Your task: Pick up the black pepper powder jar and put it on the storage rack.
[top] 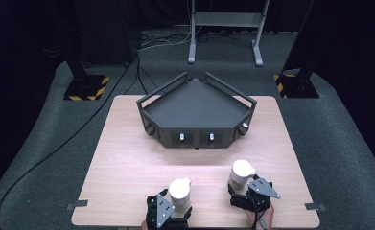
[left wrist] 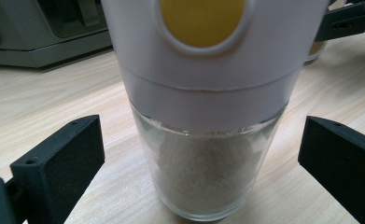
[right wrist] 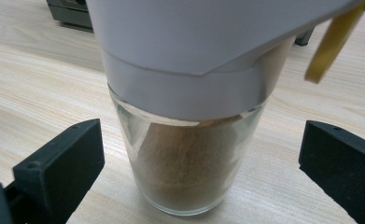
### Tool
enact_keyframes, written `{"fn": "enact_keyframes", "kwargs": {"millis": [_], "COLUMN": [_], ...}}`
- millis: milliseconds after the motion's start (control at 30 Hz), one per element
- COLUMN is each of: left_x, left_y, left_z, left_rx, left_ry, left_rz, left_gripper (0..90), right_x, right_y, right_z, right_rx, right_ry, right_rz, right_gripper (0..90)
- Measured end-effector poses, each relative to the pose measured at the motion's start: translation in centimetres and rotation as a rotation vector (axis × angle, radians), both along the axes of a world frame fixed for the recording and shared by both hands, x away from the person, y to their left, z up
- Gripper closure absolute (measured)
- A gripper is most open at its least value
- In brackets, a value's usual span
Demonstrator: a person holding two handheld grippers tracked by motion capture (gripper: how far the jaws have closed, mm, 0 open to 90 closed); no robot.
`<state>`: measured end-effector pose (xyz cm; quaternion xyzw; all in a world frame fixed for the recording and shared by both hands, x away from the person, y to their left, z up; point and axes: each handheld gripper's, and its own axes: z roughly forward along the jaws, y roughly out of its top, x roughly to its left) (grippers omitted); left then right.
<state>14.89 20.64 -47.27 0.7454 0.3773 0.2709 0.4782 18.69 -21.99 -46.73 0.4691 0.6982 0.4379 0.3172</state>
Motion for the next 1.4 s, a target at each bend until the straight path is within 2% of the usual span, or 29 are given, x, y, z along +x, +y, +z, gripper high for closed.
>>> {"fn": "enact_keyframes", "kwargs": {"millis": [533, 733, 833, 1067, 1267, 1400], "left_x": [1.8, 2.1, 2.3, 2.5, 2.6, 2.6], "left_y": [-0.5, -0.8, -0.7, -0.5, -0.3, -0.3], "left_z": [0.3, 0.3, 0.4, 0.3, 0.2, 0.1], "left_rx": [0.022, 0.029, 0.03, 0.025, 0.017, 0.011], "left_ry": [0.055, 0.056, 0.062, 0.067, 0.068, 0.069], "left_rz": [-0.008, -0.008, -0.014, -0.029, -0.047, -0.042], "left_gripper": [0.1, 1.5, 5.3, 22.0, 28.3, 29.9], "right_x": [0.1, 0.2, 0.2, 0.2, 0.2, 0.2], "right_y": [-0.1, -0.1, -0.1, -0.2, -0.2, -0.2], "right_z": [0.1, 0.1, 0.1, 0.1, 0.1, 0.1], "right_rx": [0.001, 0.001, 0.002, 0.002, 0.002, 0.002], "right_ry": [0.006, 0.009, 0.008, 0.009, 0.011, 0.012], "right_rz": [0.006, 0.008, 0.008, 0.01, 0.011, 0.012], "right_gripper": [0.0, 0.0, 0.0, 0.0, 0.0, 0.0]}}
